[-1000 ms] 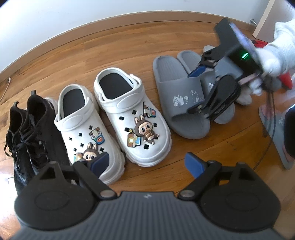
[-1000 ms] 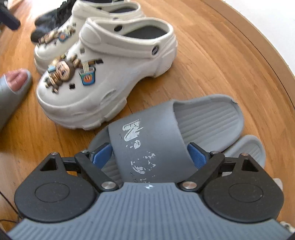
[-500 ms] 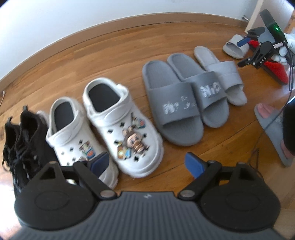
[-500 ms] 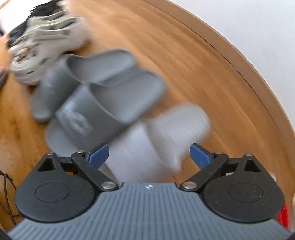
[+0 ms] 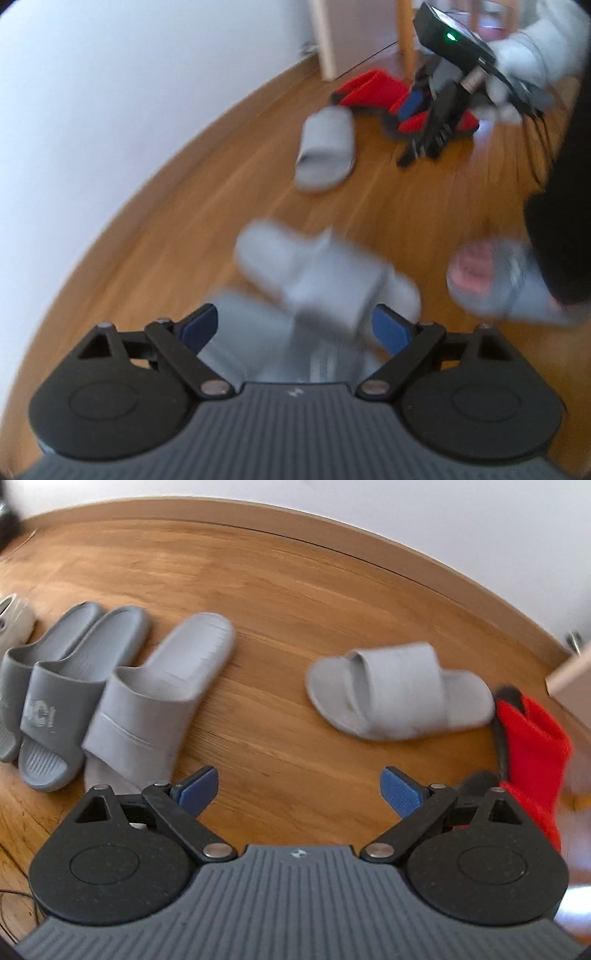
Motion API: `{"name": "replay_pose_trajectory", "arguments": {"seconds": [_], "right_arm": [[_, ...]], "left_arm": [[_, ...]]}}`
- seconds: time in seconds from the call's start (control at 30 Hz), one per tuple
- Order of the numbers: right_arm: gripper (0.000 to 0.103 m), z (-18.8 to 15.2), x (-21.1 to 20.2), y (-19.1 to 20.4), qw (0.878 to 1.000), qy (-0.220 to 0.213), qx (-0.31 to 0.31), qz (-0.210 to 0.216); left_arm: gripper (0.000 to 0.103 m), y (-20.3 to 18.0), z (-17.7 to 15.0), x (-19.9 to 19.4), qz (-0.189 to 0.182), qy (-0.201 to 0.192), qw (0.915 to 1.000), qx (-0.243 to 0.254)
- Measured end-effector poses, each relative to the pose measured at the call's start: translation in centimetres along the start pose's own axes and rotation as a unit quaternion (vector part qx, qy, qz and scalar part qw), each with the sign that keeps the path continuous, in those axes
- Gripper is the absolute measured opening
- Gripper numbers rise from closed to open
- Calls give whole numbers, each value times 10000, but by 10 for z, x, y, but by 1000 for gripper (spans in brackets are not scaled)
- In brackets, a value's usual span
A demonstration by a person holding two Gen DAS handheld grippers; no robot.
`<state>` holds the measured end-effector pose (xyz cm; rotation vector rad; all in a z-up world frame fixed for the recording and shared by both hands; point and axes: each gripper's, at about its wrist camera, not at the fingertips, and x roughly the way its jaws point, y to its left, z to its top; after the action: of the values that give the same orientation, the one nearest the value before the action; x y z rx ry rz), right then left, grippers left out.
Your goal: Organize scattered shoes
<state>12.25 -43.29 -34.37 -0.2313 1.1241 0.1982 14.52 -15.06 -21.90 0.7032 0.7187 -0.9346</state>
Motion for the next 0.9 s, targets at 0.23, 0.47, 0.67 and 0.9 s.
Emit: {"name": "replay_pose_trajectory", "arguments": {"seconds": [0.23, 0.47, 0.67, 0.9], "right_arm": [[95, -41, -7, -60, 9956, -63, 936, -13], [95, -72, 5, -86, 9883, 162, 1506, 197], [95, -77, 7, -86, 9897, 149, 1375, 367], [96, -71, 20, -93, 9932, 117, 1110, 323]], "left_arm": [[91, 14, 138, 144, -513, -275, 9934, -987], [91, 15, 196, 265, -815, 44, 9818, -1717], [84, 18, 194, 315, -1136, 540, 9655, -2279], [61, 18, 183, 309, -1166, 746, 9497, -2811]]}}
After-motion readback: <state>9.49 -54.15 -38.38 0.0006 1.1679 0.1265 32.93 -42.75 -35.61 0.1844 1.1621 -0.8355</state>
